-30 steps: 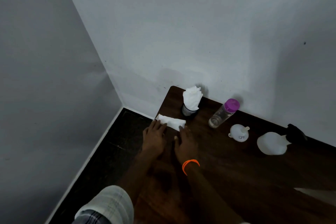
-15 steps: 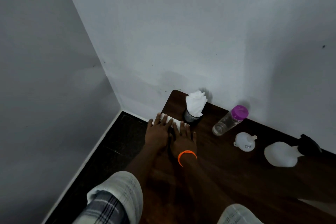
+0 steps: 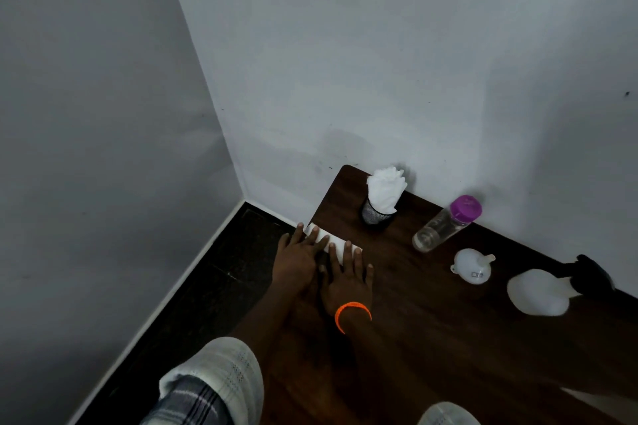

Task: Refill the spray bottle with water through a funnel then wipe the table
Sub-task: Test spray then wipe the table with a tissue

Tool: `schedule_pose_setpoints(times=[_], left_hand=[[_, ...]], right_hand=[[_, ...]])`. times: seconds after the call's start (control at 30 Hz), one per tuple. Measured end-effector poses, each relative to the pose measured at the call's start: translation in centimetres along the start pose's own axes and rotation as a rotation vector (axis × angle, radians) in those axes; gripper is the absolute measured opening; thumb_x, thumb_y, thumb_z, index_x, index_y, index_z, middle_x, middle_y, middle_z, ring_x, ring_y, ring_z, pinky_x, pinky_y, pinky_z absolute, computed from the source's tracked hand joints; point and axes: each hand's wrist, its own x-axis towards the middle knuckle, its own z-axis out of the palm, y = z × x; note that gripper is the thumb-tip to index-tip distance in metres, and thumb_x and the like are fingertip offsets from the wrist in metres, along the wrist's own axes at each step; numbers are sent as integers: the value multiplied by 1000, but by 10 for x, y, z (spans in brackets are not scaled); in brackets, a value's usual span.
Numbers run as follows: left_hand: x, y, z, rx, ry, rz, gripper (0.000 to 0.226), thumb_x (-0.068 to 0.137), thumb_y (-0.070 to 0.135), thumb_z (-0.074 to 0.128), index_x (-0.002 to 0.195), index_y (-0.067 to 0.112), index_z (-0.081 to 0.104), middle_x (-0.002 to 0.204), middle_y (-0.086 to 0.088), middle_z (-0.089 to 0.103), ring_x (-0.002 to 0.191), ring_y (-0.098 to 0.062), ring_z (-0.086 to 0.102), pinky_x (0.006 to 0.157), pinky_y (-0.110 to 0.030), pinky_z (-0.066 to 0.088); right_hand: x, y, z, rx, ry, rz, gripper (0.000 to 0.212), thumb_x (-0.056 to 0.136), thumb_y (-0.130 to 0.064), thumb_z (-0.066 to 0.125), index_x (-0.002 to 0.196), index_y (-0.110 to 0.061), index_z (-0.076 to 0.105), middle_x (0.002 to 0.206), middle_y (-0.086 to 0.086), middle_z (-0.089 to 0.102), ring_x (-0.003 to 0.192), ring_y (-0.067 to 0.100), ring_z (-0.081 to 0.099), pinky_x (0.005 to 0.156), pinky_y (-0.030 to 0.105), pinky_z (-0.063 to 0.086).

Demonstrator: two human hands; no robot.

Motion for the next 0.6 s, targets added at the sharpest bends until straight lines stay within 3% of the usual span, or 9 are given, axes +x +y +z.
schedule_pose_setpoints(times=[0.1, 0.23, 0.37, 0.6], left_hand=[[-31, -2, 5, -24, -8, -32, 68, 95, 49, 48, 157, 45, 22, 170, 6, 13, 158, -27, -1, 123, -48, 10], [-74, -11, 19, -49, -32, -62, 70, 90, 53, 39, 157, 46, 21, 170, 8, 13, 158, -26, -1, 122, -49, 12], [-113, -21, 33, -78, -37, -102, 67, 92, 47, 44, 156, 48, 24, 169, 12, 14, 158, -24, 1, 121, -46, 13], [-185, -37, 56, -110, -37, -133, 71, 87, 48, 51, 155, 48, 28, 168, 11, 18, 157, -27, 10, 119, -49, 20]], right_hand=[[-24, -3, 14, -1, 21, -20, 64, 98, -57, 23, 158, -36, 27, 168, 2, 20, 155, 29, 20, 121, 56, 15], [-60, -12, 25, -27, -46, -60, 65, 98, -59, 18, 159, -39, 13, 170, -1, 6, 157, 25, 6, 121, 50, -2], [-96, -25, 38, -36, -25, -68, 61, 97, -56, 34, 155, -36, 37, 164, 4, 32, 150, 29, 33, 116, 53, 15], [-162, -42, 55, -55, -57, -151, 61, 96, -55, 36, 153, -34, 41, 162, 6, 36, 151, 29, 32, 117, 53, 16]])
